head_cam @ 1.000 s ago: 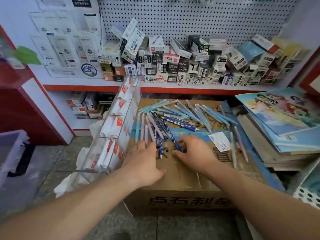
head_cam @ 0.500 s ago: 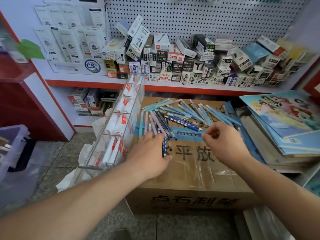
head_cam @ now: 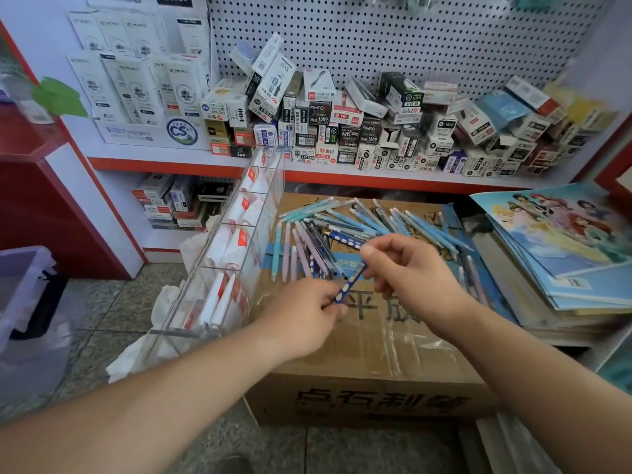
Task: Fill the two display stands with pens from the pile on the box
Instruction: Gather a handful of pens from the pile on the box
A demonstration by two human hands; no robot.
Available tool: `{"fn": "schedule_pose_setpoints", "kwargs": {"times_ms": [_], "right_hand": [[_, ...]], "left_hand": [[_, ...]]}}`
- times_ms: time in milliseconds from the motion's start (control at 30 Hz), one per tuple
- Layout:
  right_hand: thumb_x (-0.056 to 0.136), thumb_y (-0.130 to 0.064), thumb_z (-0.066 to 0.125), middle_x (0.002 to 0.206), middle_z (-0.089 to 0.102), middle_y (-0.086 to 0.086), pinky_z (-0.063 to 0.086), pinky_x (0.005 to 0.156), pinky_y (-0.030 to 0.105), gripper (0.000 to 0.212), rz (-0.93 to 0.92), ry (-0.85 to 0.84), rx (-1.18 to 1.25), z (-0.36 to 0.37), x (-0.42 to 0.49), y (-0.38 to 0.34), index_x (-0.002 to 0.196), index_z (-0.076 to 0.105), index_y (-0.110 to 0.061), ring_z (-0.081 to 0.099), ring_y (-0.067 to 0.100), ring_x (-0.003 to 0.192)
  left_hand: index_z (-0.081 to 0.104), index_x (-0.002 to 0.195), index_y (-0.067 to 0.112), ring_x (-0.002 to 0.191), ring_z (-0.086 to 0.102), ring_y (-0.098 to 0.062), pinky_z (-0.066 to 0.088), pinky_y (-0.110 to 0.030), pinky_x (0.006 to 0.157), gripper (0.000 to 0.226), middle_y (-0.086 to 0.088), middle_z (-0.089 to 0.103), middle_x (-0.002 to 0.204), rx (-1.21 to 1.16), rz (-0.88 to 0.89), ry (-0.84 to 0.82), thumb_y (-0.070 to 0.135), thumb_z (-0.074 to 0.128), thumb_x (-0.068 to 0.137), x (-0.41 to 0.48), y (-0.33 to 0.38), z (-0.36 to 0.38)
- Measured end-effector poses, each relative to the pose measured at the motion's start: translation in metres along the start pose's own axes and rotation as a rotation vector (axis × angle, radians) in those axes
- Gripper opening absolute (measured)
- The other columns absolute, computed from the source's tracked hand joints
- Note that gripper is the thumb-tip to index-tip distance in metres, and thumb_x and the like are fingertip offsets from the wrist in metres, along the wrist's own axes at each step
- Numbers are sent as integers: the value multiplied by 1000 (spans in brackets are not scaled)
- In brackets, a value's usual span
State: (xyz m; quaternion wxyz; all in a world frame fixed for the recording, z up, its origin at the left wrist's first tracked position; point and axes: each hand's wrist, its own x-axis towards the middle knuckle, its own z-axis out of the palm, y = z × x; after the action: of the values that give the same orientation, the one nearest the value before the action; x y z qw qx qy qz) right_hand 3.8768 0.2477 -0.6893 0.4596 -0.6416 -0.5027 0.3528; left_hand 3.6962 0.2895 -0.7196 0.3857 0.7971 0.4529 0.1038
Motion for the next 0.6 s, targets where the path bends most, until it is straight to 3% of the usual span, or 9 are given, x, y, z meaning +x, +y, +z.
{"fn": "schedule_pose_setpoints", "kwargs": {"times_ms": [67, 133, 200, 267, 367, 467, 600], "right_hand": [[101, -33, 61, 78, 74, 4, 53, 59, 30, 18, 45, 30, 27, 9, 9, 12, 98, 69, -17, 62, 12, 61], [100, -30, 63, 79, 73, 5, 56, 64, 37, 15, 34, 15, -175, 18, 16, 30, 94, 70, -19, 62, 12, 63], [98, -29, 65, 83, 71, -4, 56, 70, 33, 9, -14, -109, -393, 26, 21, 47, 98, 73, -24, 63, 7, 73], [98, -36, 65, 97, 64, -11, 50, 78, 23, 19, -73, -295, -592, 34, 22, 54, 115, 71, -32, 60, 3, 86], [99, -47, 59, 115, 56, -7, 50, 90, 31, 33, -154, -401, -785, 40, 25, 56, 130, 64, -37, 58, 12, 101], [98, -45, 61, 109, 55, -6, 51, 87, 33, 28, -173, -357, -810, 38, 22, 56, 123, 66, -32, 57, 12, 95], [94, -47, 67, 95, 58, -9, 49, 76, 29, 20, -142, -243, -778, 28, 14, 61, 100, 69, -28, 56, 8, 84]], "left_hand": [[69, 101, 12, 85, 74, -19, 59, -44, 85, 18, -3, 77, 93, -95, -68, 16, 29, 61, 101, 2, -8, 0], [67, 93, 11, 83, 75, -16, 60, -37, 82, 16, -4, 77, 92, -182, -119, 53, 25, 63, 101, 0, -16, -1], [68, 96, 11, 80, 75, -11, 60, -29, 77, 11, -4, 77, 91, -270, -156, 81, 21, 65, 100, -4, -20, -2], [70, 97, 10, 77, 75, -10, 59, -35, 75, 14, -5, 77, 86, -275, -166, 110, 23, 68, 98, -7, -26, -2], [70, 95, 7, 75, 75, -13, 60, -42, 77, 20, -8, 76, 83, -260, -192, 126, 27, 70, 96, -8, -32, -1], [70, 92, 11, 77, 75, -17, 62, -47, 79, 16, -9, 76, 84, -278, -201, 130, 27, 71, 95, -8, -33, -1], [71, 90, 17, 80, 76, -18, 60, -37, 76, 8, -5, 76, 82, -302, -189, 120, 24, 70, 96, -7, -25, 2]]}}
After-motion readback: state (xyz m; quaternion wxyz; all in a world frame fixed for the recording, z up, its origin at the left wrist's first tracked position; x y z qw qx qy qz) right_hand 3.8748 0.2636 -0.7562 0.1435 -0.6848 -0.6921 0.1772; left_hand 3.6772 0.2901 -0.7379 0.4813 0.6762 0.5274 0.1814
